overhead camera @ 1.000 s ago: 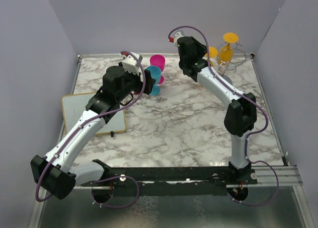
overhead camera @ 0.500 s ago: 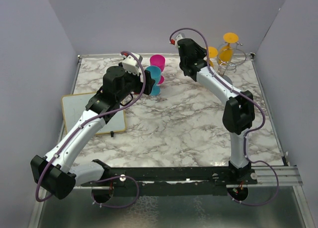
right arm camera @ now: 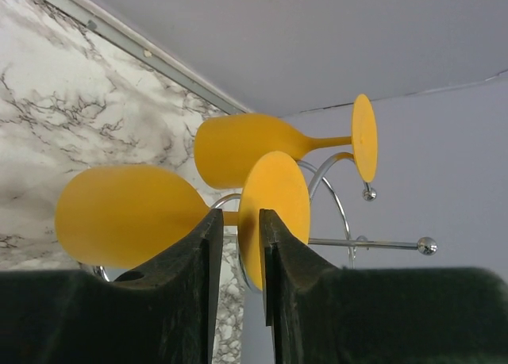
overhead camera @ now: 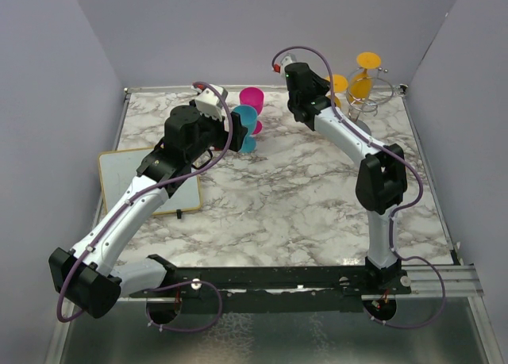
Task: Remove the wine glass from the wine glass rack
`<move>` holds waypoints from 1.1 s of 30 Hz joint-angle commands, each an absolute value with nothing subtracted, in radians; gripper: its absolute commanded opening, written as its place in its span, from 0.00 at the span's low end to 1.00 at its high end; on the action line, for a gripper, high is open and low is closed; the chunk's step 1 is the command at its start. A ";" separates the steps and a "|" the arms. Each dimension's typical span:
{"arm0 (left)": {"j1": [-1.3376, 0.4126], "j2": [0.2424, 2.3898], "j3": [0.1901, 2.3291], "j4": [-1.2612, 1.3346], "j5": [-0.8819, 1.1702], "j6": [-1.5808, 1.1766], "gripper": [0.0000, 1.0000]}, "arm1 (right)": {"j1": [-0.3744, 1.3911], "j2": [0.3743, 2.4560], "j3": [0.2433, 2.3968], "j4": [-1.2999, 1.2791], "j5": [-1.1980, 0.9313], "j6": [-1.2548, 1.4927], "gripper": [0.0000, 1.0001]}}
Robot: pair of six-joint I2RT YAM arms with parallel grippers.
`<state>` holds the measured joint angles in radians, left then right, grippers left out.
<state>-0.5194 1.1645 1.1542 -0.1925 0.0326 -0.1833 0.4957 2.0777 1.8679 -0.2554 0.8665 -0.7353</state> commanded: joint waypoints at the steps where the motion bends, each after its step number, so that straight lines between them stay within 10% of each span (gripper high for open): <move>1: -0.527 1.161 1.169 -0.182 0.011 -0.171 0.83 | 0.491 2.089 1.867 -0.199 0.882 -0.755 0.23; 16: -0.528 1.164 1.169 -0.181 0.015 -0.173 0.83 | 0.489 2.082 1.880 -0.195 0.887 -0.793 0.02; 33: -0.534 1.170 1.169 -0.182 0.014 -0.178 0.83 | 0.495 2.008 1.819 -0.099 0.908 -0.906 0.01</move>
